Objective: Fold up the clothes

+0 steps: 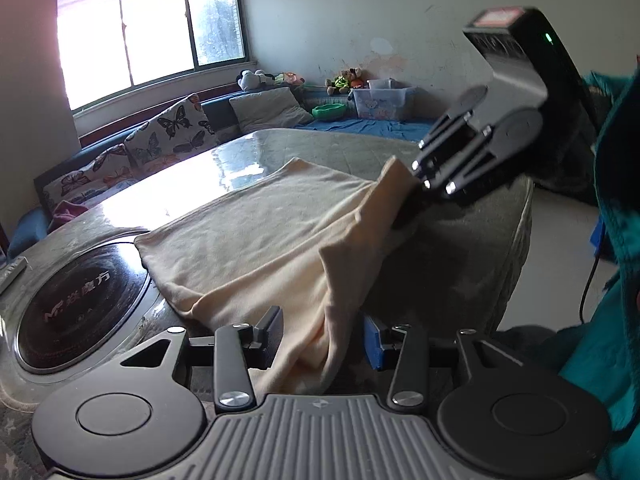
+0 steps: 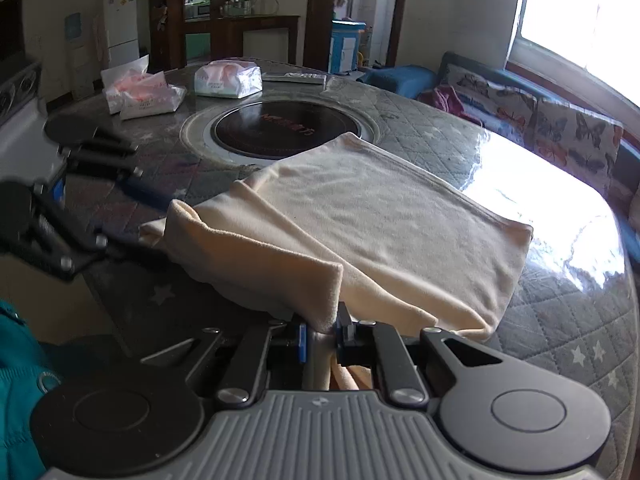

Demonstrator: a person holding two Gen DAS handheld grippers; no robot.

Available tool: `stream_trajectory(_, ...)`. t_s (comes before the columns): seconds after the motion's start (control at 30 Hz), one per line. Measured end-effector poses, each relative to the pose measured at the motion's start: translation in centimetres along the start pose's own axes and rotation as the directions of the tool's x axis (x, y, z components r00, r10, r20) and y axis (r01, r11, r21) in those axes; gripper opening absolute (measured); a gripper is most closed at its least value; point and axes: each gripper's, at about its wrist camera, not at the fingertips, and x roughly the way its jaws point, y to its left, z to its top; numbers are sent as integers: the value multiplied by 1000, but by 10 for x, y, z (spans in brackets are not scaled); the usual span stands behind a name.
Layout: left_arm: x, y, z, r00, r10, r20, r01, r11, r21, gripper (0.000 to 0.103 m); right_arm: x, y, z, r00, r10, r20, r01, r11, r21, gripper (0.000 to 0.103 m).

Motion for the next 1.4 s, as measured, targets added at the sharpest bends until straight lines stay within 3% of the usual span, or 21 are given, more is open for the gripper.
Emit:
stream_trajectory(0.23, 7, -14, -14, 998, 58, -10, -57, 993, 105, 47, 3, 0, 3, 1000, -13, -6, 13, 1000, -6, 11)
stream_trajectory(0.37, 7, -9, -15, 998, 61, -3, -60, 992, 111, 21, 5, 1, -2, 1000, -19, 0, 19, 1000, 3, 12)
stream_trajectory(0.47, 5, -4, -14, 998, 57, 11, -58, 993, 99, 12, 6, 0, -7, 1000, -22, 0, 22, 1000, 18, 14)
stream_trajectory(0.83, 3, 2, -13, 998, 52, 22, -53, 997, 57, 12, -4, 13, -21, 999, -52, 13, 53, 997, -49, 22)
stream_trajectory(0.97, -7, 3, -7, 998, 46, 48, -48, 998, 44, 11, -10, 17, -25, 998, -63, 23, 64, 995, -73, 11)
stream_trajectory(1.17, -33, 3, 4, 995, 42, 92, -44, 999, 23, 11, -21, 23, -29, 996, -75, 40, 79, 991, -107, 9)
stream_trajectory(1.4, -77, -7, 10, 993, 22, 117, -23, 1000, 7, 11, -67, 43, -22, 999, -24, 48, 31, 987, -155, 9)
